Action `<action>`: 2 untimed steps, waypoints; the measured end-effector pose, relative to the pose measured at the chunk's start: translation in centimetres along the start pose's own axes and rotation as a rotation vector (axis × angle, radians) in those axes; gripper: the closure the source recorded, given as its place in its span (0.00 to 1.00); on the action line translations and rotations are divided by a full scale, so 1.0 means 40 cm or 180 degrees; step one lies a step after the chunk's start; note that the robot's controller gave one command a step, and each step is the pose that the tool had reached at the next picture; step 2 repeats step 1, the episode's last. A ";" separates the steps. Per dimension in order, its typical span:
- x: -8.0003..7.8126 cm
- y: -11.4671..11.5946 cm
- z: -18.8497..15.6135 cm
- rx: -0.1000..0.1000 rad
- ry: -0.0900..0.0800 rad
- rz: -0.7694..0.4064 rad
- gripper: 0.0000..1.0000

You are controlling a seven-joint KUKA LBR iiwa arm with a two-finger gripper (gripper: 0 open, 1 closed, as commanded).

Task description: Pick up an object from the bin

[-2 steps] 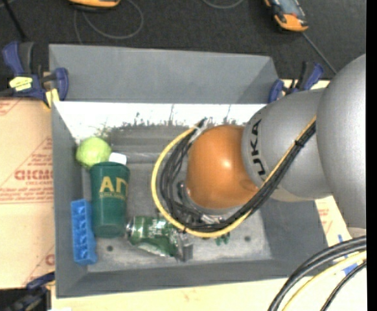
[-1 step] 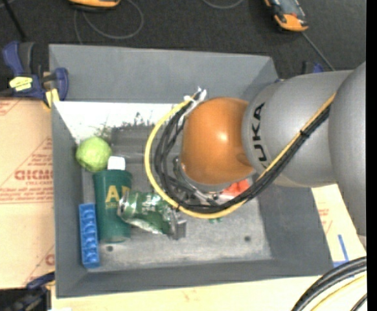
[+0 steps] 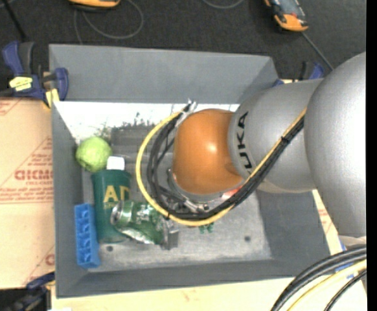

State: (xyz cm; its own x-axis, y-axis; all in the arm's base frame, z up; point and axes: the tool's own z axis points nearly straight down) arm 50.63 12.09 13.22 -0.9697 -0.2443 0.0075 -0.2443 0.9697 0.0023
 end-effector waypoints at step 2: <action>-0.018 -0.027 -0.177 0.0010 -0.0020 -0.0048 1.00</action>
Offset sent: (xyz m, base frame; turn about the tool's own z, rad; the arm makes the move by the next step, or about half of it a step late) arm 0.0177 -0.0003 0.1129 0.0061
